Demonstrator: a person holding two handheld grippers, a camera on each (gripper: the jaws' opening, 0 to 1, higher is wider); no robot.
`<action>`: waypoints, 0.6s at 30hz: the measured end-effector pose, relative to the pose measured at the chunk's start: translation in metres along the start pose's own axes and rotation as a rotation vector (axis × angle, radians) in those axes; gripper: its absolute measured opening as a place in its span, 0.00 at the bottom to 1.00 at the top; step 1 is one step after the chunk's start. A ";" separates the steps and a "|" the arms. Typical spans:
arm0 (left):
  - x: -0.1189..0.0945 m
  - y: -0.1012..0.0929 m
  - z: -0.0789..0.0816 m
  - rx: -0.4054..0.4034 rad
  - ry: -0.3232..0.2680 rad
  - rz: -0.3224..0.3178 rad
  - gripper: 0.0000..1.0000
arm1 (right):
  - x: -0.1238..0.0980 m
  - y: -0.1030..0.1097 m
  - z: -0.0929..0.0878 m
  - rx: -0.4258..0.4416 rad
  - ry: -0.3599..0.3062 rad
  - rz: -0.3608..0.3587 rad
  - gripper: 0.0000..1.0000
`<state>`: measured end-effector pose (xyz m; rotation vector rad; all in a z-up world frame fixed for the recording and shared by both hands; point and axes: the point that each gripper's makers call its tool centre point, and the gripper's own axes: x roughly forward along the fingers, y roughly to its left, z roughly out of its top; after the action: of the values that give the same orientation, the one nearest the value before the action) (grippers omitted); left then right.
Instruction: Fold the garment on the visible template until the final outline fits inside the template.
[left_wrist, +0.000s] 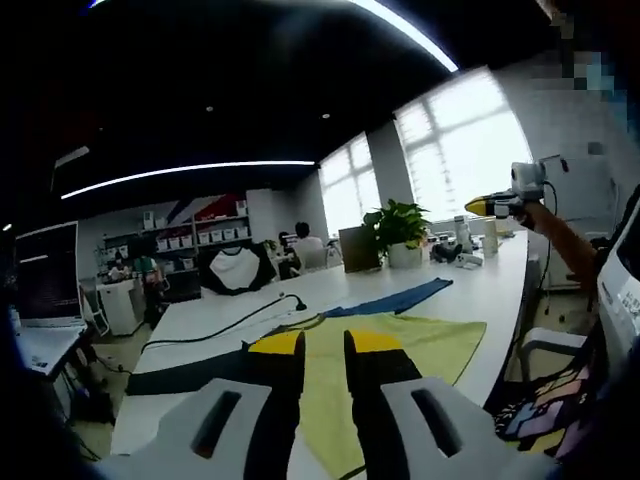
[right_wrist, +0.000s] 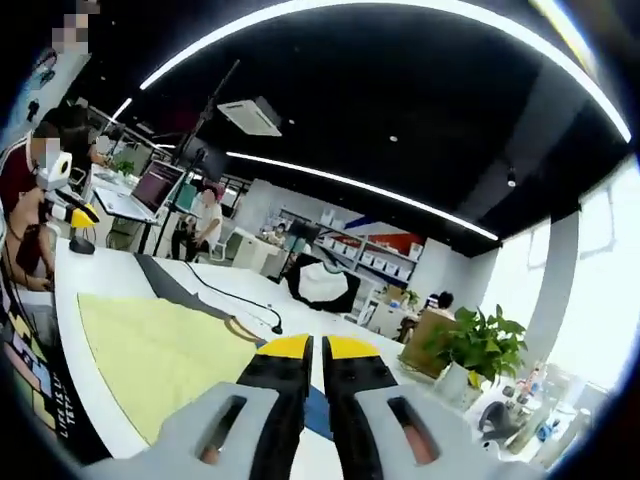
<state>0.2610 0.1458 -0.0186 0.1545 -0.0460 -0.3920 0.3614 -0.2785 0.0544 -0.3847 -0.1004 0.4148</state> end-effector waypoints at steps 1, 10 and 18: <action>0.000 0.002 0.000 -0.011 -0.003 0.006 0.19 | 0.002 -0.008 -0.003 0.016 0.009 -0.006 0.06; -0.005 0.015 -0.008 -0.005 0.025 0.069 0.27 | 0.029 -0.080 -0.044 -0.102 0.104 -0.091 0.28; -0.005 0.014 -0.010 -0.012 0.032 0.040 0.28 | 0.052 -0.109 -0.075 -0.013 0.159 -0.132 0.36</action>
<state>0.2626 0.1617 -0.0263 0.1477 -0.0147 -0.3499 0.4626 -0.3751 0.0279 -0.4201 0.0262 0.2523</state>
